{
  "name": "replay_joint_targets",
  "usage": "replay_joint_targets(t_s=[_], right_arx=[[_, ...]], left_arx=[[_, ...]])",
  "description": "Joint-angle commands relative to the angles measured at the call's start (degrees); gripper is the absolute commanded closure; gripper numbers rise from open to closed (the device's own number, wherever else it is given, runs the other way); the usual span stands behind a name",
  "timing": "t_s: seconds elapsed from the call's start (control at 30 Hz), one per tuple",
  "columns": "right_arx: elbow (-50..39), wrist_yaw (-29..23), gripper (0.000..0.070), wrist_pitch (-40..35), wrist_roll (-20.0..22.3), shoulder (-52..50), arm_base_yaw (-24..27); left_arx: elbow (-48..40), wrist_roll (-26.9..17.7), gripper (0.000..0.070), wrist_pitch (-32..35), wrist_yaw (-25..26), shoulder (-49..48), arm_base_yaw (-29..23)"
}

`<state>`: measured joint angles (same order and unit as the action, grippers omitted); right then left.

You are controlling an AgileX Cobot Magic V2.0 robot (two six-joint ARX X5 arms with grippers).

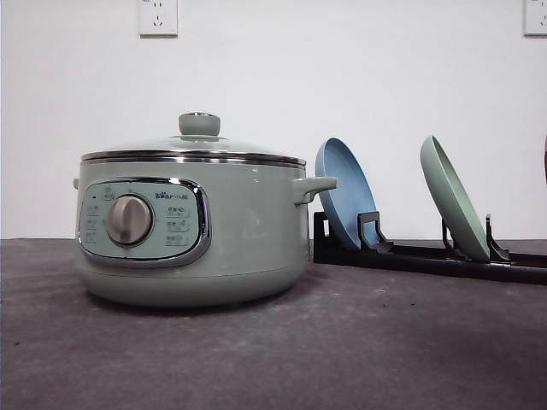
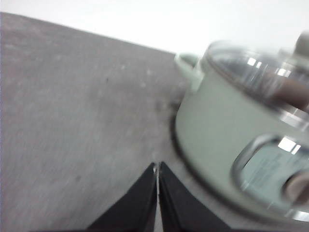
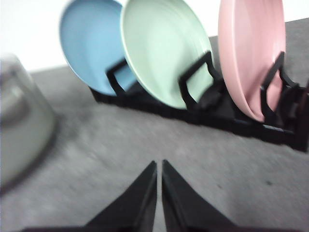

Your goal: Transfer potato from steamer to green plate

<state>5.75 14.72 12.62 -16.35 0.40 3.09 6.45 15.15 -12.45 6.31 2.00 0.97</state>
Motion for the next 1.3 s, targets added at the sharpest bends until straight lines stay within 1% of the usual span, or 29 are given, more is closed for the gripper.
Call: replay_joint_targets(t_s=[0.0,0.03,0.1,0.2,0.3,0.4,0.5,0.57,0.7,0.8,0.87,0.93,1.03,1.1,1.27], right_arx=[[3.3,0.3,0.0696,-0.5,-5.4,-0.1,0.0],[5.1,0.3,0.0696,-0.2,-6.6,0.3,0.0],[8.6,0.5,0.0696,0.6,-8.1,1.2,0.0],[15.3,1.6,0.0696,3.6,-9.6,4.2,0.0],[22.6,3.9,0.0696,8.0,-9.6,8.8,0.0],[29.8,6.5,0.0696,12.9,-7.9,13.6,0.0],[36.0,8.4,0.0696,16.5,-5.3,17.1,0.0],[39.8,9.5,0.0696,17.9,-2.9,18.7,-0.2],[45.6,11.0,0.0696,20.0,0.3,21.0,-1.2],[48.8,13.6,0.0696,21.7,2.5,22.7,-2.2],[50.6,14.0,0.0696,23.3,4.0,23.9,-2.9],[52.1,14.3,0.0696,25.3,5.4,25.2,-3.6],[54.0,15.4,0.0696,28.3,7.9,27.8,-4.4],[54.9,16.4,0.0696,29.9,8.6,29.8,-4.9],[55.9,23.2,0.0696,34.4,12.9,34.7,-6.5]], left_arx=[[3.6,6.1,0.0698,1.3,-0.5,1.0,0.1],[5.5,7.8,0.0698,1.3,-0.5,2.2,0.1],[9.0,8.5,0.0698,1.3,-0.5,4.5,0.1],[15.7,7.7,0.0698,0.8,-0.5,9.4,0.1],[24.1,5.4,0.0698,-2.2,-0.2,15.3,0.1],[33.0,3.1,0.0698,-6.7,0.4,21.5,0.3],[39.9,3.0,0.0698,-9.6,0.8,26.3,1.2],[42.9,3.0,0.0698,-10.6,3.3,28.8,1.9],[47.5,3.0,0.0698,-14.6,9.2,33.0,2.9],[49.7,2.1,0.0698,-16.5,13.8,35.3,4.0],[50.8,1.2,0.0698,-17.5,16.0,36.4,4.9],[51.8,-0.7,0.0698,-19.2,17.8,37.5,6.0],[52.7,-4.2,0.0698,-21.9,18.4,38.7,7.8],[52.7,-5.8,0.0698,-22.7,18.4,38.9,9.0],[52.7,-8.6,0.0699,-22.9,18.4,38.9,12.0]])
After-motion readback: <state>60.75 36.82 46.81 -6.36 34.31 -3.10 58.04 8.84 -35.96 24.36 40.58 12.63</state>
